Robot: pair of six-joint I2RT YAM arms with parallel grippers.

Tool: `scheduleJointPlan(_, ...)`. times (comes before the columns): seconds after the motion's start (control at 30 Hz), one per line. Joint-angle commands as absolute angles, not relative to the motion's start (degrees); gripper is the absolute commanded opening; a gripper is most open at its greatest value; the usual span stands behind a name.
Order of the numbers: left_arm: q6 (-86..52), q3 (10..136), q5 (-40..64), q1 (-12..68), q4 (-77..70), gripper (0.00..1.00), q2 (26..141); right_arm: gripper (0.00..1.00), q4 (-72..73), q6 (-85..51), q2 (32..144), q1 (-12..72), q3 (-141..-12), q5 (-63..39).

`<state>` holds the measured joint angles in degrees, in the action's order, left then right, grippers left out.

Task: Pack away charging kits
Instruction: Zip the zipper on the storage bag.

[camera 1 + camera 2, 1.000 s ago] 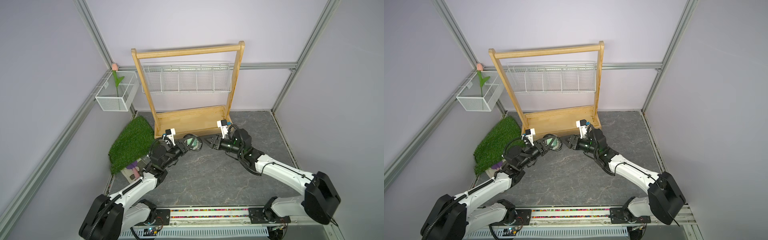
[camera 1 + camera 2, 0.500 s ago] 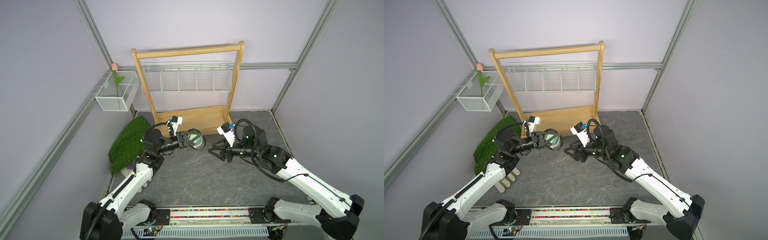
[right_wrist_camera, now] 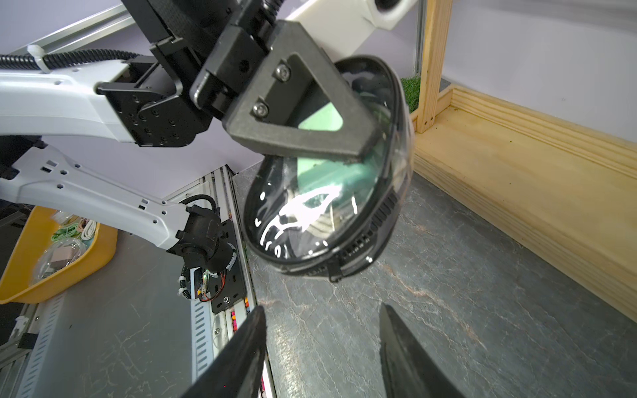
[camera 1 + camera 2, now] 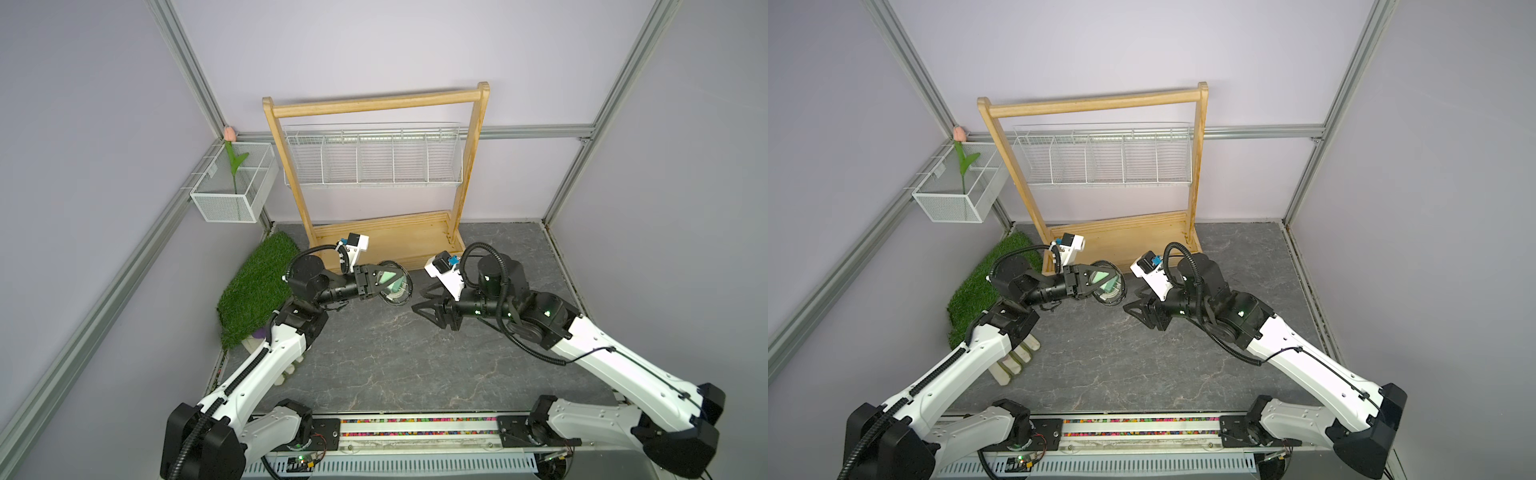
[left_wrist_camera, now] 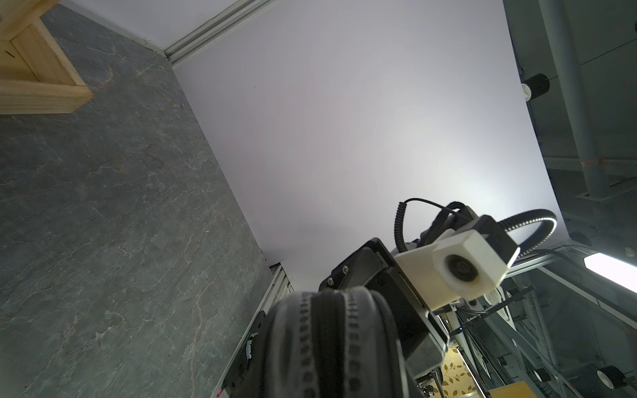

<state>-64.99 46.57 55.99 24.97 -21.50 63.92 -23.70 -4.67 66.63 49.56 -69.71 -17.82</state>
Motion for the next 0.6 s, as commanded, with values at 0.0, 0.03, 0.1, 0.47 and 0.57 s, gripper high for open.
scheduleJointPlan(0.0,-68.0,48.3,58.8,24.9,-22.3,0.08,63.5,0.53,-23.0,-1.4,68.4,50.7,-71.8,-16.7)
scheduleJointPlan(0.03,-68.0,48.2,59.0,24.9,-22.3,0.08,63.5,0.52,-23.0,-1.1,68.9,51.0,-72.2,-16.2)
scheduleJointPlan(0.1,-68.1,48.0,59.1,24.9,-22.5,0.08,63.6,0.51,-23.4,-0.4,69.8,51.6,-73.0,-15.2)
scheduleJointPlan(0.47,-68.9,47.5,60.4,24.9,-24.3,0.08,62.7,0.39,-24.7,2.1,72.4,52.7,-75.2,-12.3)
scheduleJointPlan(0.57,-69.5,47.3,60.8,24.9,-25.1,0.08,62.7,0.34,-24.6,2.6,72.4,52.8,-75.2,-11.9)
